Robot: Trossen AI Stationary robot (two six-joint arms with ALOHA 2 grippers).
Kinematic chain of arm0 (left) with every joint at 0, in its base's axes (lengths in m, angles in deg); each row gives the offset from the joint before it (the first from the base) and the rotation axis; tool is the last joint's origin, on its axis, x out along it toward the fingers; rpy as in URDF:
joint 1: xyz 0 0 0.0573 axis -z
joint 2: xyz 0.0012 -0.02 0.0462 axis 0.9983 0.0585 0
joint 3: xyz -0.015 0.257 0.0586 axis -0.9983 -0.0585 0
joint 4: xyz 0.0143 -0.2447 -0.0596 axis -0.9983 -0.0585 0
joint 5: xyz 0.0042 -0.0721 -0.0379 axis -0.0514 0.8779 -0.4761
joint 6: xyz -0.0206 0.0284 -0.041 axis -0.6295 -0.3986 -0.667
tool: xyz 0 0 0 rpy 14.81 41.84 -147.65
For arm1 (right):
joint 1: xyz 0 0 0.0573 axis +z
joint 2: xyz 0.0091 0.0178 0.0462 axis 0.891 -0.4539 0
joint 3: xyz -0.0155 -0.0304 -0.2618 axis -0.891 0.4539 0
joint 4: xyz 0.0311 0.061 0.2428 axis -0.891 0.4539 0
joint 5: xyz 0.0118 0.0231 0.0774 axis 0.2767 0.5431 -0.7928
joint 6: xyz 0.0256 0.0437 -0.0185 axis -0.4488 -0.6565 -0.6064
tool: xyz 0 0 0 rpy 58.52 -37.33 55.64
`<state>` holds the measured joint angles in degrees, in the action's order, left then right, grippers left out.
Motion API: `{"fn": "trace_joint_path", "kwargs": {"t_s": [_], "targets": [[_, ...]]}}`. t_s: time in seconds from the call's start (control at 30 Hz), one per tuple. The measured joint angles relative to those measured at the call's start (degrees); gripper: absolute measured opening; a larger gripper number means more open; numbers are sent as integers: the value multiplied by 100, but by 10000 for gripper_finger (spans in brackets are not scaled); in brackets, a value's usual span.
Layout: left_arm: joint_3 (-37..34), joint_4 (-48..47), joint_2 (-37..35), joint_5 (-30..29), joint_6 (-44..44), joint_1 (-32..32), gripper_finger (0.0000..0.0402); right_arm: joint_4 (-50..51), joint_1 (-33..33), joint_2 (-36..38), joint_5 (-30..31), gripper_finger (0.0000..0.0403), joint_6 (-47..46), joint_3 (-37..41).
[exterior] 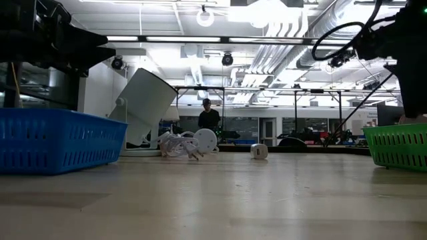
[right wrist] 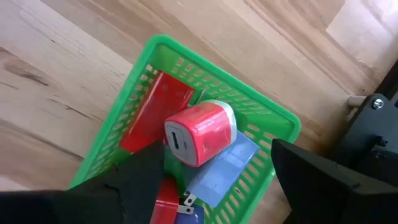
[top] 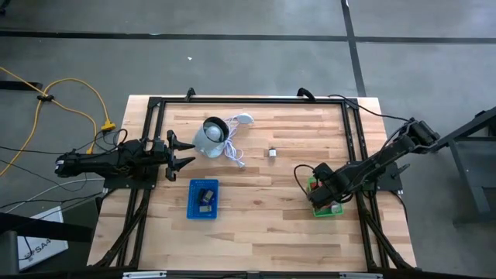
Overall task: Pick & Place Office items
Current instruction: Put the white charger adapter into the green bin
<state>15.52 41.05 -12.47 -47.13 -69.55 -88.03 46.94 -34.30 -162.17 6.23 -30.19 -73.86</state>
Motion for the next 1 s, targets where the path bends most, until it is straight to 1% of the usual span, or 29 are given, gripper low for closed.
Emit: {"fn": "trace_joint_path", "kwargs": {"t_s": [0.13,0.27,0.43,0.53,0.77,0.87,1.0], "targets": [[0,1,0,1,-1,0,212,-112,0,216,181,283,14,0],[0,0,0,1,0,0,212,-354,0,442,516,282,206,0],[0,0,0,2,0,0,212,-952,-2,645,1119,282,781,-2],[0,0,0,2,0,2,212,-1332,-117,680,1307,282,1168,-2],[0,0,0,2,0,1,212,-2274,-965,681,1257,282,2381,-2],[0,0,0,2,0,0,212,-2714,-1408,679,1077,282,3002,-2],[0,0,0,1,0,0,212,-3272,-2102,569,619,282,3865,-2]]}}
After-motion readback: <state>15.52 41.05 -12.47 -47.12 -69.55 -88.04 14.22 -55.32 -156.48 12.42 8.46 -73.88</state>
